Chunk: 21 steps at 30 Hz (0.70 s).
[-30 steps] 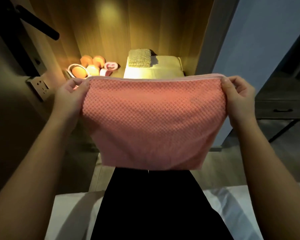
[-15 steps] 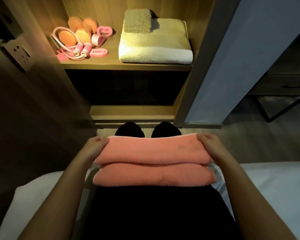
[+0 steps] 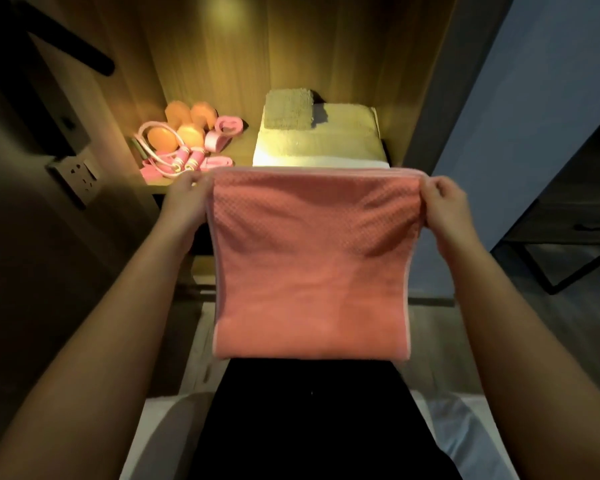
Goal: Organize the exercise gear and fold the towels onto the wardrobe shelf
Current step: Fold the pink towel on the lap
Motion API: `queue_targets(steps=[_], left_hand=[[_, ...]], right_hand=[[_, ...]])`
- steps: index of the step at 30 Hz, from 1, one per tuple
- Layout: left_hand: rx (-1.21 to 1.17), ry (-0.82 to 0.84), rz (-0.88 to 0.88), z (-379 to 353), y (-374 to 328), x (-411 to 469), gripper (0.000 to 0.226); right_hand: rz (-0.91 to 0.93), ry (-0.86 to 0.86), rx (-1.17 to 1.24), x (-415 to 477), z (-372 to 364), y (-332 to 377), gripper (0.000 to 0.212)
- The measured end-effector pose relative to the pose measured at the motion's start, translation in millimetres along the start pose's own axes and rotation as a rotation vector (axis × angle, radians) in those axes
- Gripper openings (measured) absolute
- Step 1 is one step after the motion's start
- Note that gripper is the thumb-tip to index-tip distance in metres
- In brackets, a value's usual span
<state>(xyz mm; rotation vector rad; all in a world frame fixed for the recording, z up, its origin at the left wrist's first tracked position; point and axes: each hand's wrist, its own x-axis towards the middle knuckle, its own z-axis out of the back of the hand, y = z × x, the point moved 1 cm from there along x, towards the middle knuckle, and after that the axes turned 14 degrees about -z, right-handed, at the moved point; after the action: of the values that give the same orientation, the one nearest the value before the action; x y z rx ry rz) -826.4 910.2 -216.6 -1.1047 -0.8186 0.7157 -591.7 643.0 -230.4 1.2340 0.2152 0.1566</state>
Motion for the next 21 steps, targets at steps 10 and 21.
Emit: queue_targets(steps=[10,21], left_hand=[[-0.152,-0.011,-0.093,23,-22,-14,0.017],[-0.170,0.436,0.275,60,83,-130,0.022]], right_hand=[[0.201,0.070,0.198,-28,26,12,0.024],[-0.423,0.622,0.098,-98,46,-127,0.018]])
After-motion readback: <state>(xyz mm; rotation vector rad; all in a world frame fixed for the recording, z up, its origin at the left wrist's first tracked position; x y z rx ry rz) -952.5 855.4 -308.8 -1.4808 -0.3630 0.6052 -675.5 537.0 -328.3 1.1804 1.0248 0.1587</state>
